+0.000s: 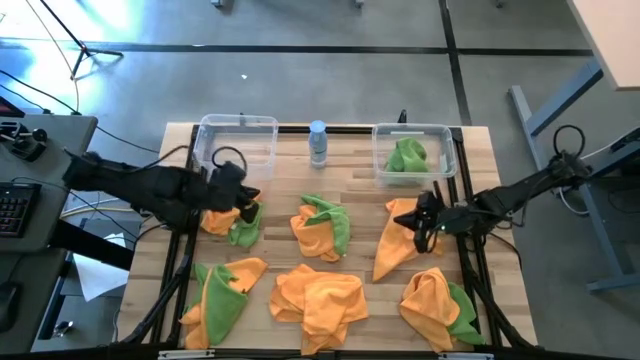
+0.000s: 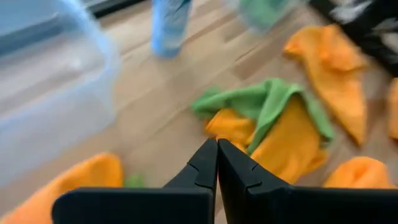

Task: Sort microfiber towel by color & place in baskets
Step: Put the orange towel into the left transparent bin

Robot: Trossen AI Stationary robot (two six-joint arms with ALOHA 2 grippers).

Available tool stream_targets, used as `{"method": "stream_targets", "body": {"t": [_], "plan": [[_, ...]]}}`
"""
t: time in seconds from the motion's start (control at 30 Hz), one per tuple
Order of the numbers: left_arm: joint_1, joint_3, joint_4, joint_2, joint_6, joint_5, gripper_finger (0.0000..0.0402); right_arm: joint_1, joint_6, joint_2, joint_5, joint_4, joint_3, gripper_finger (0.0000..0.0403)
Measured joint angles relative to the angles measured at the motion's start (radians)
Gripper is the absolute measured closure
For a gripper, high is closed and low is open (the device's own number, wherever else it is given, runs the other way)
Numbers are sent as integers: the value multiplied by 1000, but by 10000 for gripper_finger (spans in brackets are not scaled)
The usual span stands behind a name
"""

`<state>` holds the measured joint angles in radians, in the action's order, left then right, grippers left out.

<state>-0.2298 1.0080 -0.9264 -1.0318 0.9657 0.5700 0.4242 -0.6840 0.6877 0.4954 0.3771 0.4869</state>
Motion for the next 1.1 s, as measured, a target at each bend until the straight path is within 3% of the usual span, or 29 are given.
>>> {"method": "stream_targets", "body": {"t": [0.13, 0.23, 0.4, 0.53, 0.73, 0.93, 1.1], "plan": [[-32, 141, -278, -132, 232, -11, 402, -15, 56, -88, -6, 1, -45, 403], [-42, 202, -451, -199, 381, -89, 402, -25, 106, -125, -11, 10, -47, 403], [-42, 205, -556, -260, 492, -143, 401, -37, 178, -154, -44, 14, -47, 403], [-30, 205, -605, -296, 536, -173, 382, -38, 195, -159, -95, 17, -47, 403], [15, 204, -632, -352, 531, -200, 314, -38, 189, -158, -168, 52, -47, 403], [97, 204, -645, -416, 444, -201, 235, -38, 188, -158, -172, 52, -47, 403], [165, 124, -608, -445, 427, -216, 200, -38, 179, -158, -172, 52, -47, 403]]}}
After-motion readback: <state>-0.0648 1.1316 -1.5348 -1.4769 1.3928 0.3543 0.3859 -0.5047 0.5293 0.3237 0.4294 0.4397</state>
